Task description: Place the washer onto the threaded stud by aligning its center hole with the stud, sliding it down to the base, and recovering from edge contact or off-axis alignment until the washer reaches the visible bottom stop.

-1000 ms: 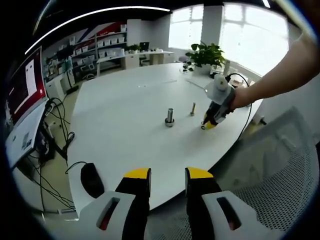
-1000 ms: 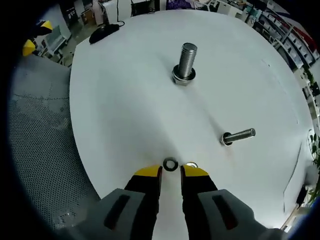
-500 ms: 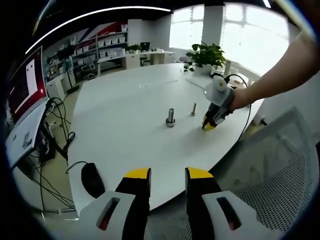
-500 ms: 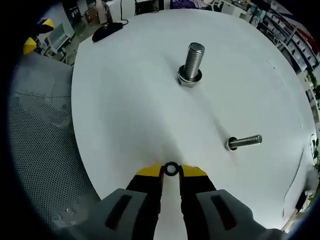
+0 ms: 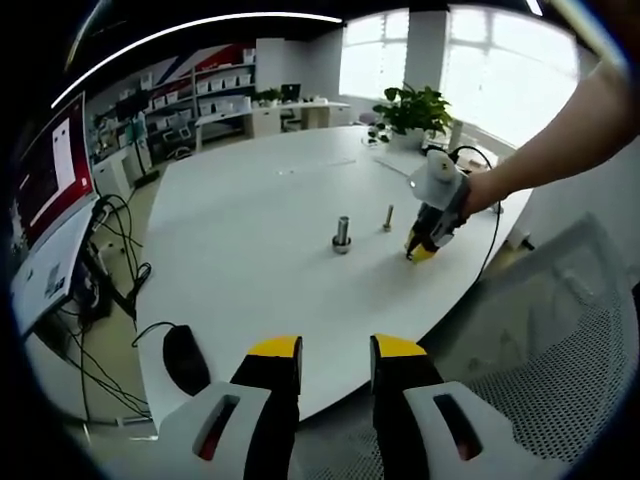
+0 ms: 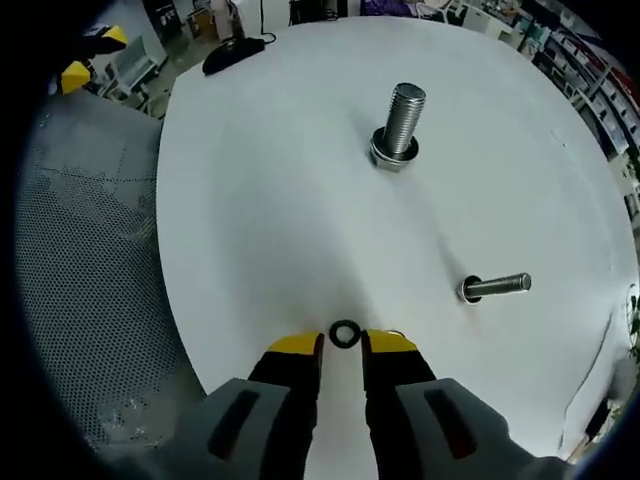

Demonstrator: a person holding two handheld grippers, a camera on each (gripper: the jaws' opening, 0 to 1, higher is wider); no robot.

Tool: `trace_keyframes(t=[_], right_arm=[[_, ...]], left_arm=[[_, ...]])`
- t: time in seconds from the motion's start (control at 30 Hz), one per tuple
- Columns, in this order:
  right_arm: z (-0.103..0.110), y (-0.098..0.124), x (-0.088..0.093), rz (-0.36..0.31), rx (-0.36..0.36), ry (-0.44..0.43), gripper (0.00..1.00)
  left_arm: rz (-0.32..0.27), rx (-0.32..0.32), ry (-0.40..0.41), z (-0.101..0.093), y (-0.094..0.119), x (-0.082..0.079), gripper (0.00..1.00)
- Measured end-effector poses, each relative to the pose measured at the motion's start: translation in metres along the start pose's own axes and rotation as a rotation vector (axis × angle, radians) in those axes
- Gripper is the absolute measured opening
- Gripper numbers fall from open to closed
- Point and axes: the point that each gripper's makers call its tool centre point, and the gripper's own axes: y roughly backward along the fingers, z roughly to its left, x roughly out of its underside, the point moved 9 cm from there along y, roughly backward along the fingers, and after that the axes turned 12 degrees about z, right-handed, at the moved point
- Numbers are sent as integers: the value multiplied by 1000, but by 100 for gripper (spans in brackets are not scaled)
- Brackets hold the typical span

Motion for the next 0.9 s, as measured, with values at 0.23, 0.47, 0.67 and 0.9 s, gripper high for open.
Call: trace_keyframes(t=[0.23,0.47,0.67,0.9], right_arm=[[-1,-1,-9,78,25,-15,15],[5,0,-16,151,52,5,15],[5,-1,-15,153,85,12,15],[6,0,-5,51,88,-85,15]], left_arm=[[5,-1,-1,0,-1,0,25],[5,-2,-2,0,-1,0,25],[12,-1,-4,-1,-1,1,25],[10,-3,-2,0,-1,1,25]])
